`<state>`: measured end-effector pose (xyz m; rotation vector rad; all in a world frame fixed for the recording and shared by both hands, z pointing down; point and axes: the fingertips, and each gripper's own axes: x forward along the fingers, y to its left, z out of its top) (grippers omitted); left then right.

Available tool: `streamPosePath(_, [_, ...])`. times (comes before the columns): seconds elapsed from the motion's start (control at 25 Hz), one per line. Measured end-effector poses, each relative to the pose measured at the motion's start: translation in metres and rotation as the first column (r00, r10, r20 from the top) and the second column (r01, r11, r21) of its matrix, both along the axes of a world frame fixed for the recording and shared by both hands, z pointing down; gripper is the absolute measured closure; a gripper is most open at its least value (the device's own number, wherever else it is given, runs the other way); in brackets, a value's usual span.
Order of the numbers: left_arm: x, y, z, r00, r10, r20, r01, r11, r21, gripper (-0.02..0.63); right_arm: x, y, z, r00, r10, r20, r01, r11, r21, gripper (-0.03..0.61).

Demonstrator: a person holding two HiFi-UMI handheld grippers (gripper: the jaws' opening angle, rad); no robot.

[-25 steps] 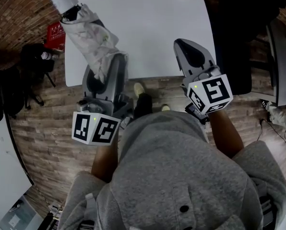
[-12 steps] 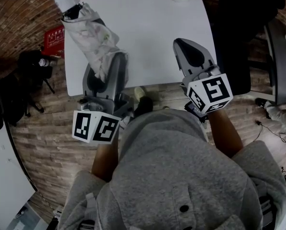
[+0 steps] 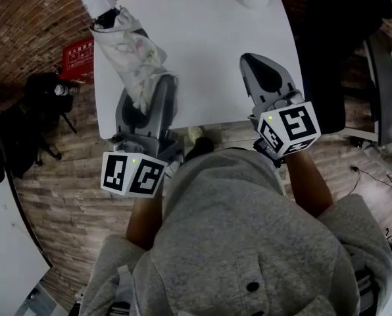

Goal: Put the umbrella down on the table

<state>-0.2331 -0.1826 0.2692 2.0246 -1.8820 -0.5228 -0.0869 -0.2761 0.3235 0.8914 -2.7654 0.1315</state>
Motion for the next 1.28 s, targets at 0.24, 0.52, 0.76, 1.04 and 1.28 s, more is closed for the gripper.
streamPosePath(0.24, [-0.028, 0.001, 0.009, 1.0, -0.005, -0.01, 0.005, 1.0, -0.004, 0.356, -0.026, 0.0, 0.003, 1.0, 0.003, 0.001, -0.003, 1.0, 0.001, 0.546])
streamPosePath(0.52, [-0.053, 0.001, 0.016, 1.0, 0.001, -0.026, -0.001, 1.0, -0.009, 0.356, -0.05, -0.001, 0.003, 1.0, 0.009, -0.011, -0.009, 1.0, 0.014, 0.546])
streamPosePath(0.76, [-0.063, -0.002, 0.019, 0.999, 0.015, -0.034, -0.015, 1.0, -0.007, 0.356, -0.059, -0.001, 0.002, 0.999, 0.021, -0.025, -0.02, 1.0, 0.024, 0.546])
streamPosePath(1.04, [-0.067, -0.002, 0.024, 0.999, 0.018, -0.034, -0.018, 1.0, -0.016, 0.356, -0.058, -0.002, 0.0, 0.999, 0.027, -0.034, -0.026, 0.999, 0.04, 0.546])
streamPosePath(1.28, [-0.067, -0.004, 0.038, 1.0, 0.008, -0.023, -0.009, 0.998, -0.066, 0.356, -0.056, -0.003, 0.001, 0.999, 0.026, -0.034, -0.025, 0.999, 0.038, 0.546])
